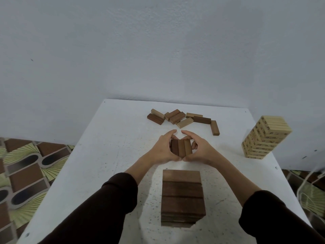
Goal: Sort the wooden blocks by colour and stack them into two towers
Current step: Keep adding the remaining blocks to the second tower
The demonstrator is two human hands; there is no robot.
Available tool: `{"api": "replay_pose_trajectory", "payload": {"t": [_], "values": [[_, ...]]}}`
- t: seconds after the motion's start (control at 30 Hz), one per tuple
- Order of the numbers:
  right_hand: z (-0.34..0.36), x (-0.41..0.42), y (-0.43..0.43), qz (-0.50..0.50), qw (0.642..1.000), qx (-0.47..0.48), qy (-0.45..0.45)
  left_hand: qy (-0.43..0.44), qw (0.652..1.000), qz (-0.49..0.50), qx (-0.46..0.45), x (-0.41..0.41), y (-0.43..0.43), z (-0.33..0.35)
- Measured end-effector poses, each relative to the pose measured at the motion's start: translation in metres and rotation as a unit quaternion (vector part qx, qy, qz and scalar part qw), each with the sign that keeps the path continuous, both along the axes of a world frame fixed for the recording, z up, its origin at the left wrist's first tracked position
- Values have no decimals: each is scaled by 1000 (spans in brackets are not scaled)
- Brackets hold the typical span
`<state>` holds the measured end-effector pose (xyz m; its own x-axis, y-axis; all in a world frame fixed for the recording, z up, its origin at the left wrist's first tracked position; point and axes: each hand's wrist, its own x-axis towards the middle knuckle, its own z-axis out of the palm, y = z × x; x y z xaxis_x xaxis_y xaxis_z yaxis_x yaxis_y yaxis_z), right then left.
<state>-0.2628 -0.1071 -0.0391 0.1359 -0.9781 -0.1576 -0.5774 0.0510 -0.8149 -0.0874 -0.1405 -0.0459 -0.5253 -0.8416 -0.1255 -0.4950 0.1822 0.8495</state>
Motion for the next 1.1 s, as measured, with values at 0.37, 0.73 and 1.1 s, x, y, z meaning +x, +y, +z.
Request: {"api": "replay_pose_trajectory", "payload": {"t": [0.37,0.73,1.1], "values": [[28,6,23,11,1000,-17,0,9,1000,-2,1,13,15,31],[128,19,57,2,992,-108,-68,60,995,-1,-78,35,41,133],[164,30,114,36,987,-156,-30,51,987,-13,-152,53,101,171]]}}
